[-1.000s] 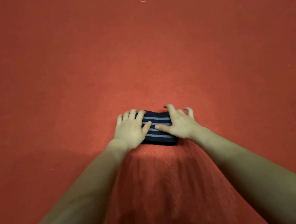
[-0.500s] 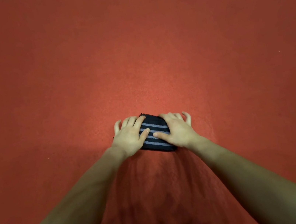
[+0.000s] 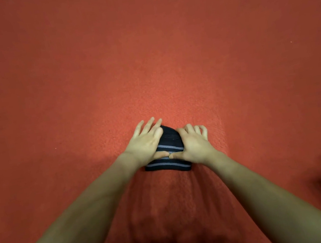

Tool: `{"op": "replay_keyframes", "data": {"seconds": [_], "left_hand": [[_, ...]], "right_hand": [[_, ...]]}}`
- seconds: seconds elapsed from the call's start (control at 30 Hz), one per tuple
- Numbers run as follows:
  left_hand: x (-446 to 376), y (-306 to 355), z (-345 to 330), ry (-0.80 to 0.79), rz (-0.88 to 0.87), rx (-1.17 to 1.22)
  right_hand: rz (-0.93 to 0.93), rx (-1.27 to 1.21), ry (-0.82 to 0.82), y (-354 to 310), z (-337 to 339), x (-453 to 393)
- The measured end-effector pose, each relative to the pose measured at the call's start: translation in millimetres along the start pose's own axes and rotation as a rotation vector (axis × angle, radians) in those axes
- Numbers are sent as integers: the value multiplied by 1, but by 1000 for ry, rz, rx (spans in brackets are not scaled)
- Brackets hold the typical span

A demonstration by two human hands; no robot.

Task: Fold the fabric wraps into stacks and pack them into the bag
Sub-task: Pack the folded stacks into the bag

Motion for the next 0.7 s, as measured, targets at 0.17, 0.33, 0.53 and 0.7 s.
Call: {"op": "replay_keyframes", "data": {"seconds": [0.17,0.33,0.53,0.7], "left_hand": [[-3,2,4,-14,23,-7],[2,6,2,27,-11,8],[20,23,-7,109,6,72],[17,25,-7,72,86,79]], "right_hand": [[51,-8,18,3,-5,5],[122,27,82,3,-9,18],[157,-8,86,4,-10,34],[98,-27,78,7,-8,31]]}}
Point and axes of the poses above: each hand's wrist, its own x-axis away from the middle knuckle, its own z-axis out of the back of the hand, y = z × x, the point moved 1 cm from there along -x, towards the middle knuckle, and after that the axes turned 5 degrees about -y, right-handed, at the moved point
